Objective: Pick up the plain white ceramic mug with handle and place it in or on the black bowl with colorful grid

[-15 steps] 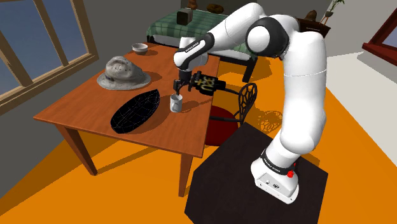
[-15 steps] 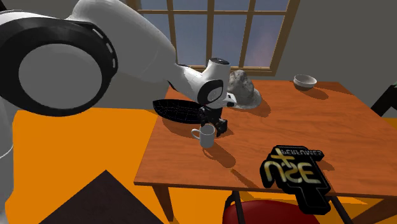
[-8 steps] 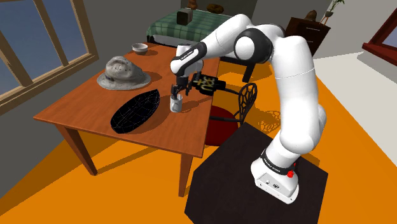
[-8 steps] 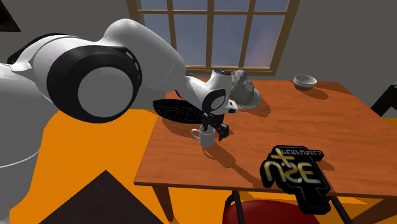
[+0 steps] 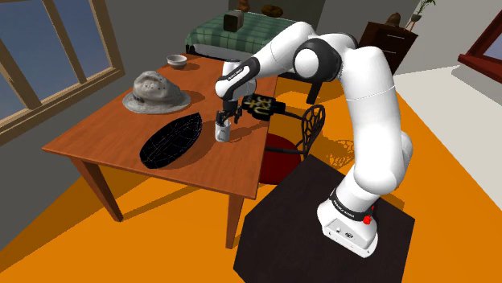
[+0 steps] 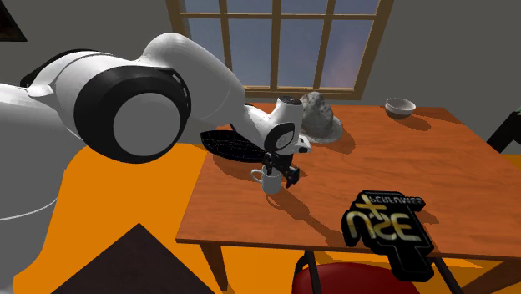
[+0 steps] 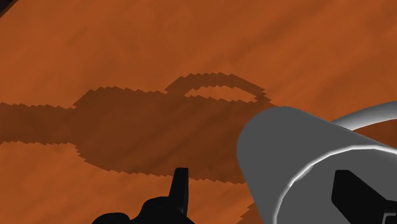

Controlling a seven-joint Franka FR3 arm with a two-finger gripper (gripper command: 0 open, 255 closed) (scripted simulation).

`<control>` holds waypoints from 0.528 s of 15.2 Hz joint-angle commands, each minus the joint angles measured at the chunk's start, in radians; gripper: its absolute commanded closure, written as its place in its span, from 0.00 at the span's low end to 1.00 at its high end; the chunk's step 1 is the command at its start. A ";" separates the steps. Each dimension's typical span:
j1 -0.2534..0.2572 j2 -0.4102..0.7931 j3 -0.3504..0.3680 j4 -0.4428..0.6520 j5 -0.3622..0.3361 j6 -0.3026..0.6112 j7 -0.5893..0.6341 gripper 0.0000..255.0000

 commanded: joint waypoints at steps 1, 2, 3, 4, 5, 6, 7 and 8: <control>0.000 0.000 0.000 0.000 0.000 0.000 0.000 0.00; 0.000 0.000 0.000 0.000 0.000 0.000 0.000 0.00; 0.000 0.000 0.000 0.000 0.000 0.000 0.000 1.00; 0.000 0.000 0.000 0.000 0.000 0.000 0.000 1.00; 0.000 0.000 0.000 0.000 0.000 0.000 0.000 1.00; 0.000 0.000 0.000 0.000 0.000 0.000 0.000 1.00; 0.000 0.000 0.000 0.000 0.000 0.000 0.000 1.00; 0.000 0.000 0.000 0.000 0.000 0.000 0.000 1.00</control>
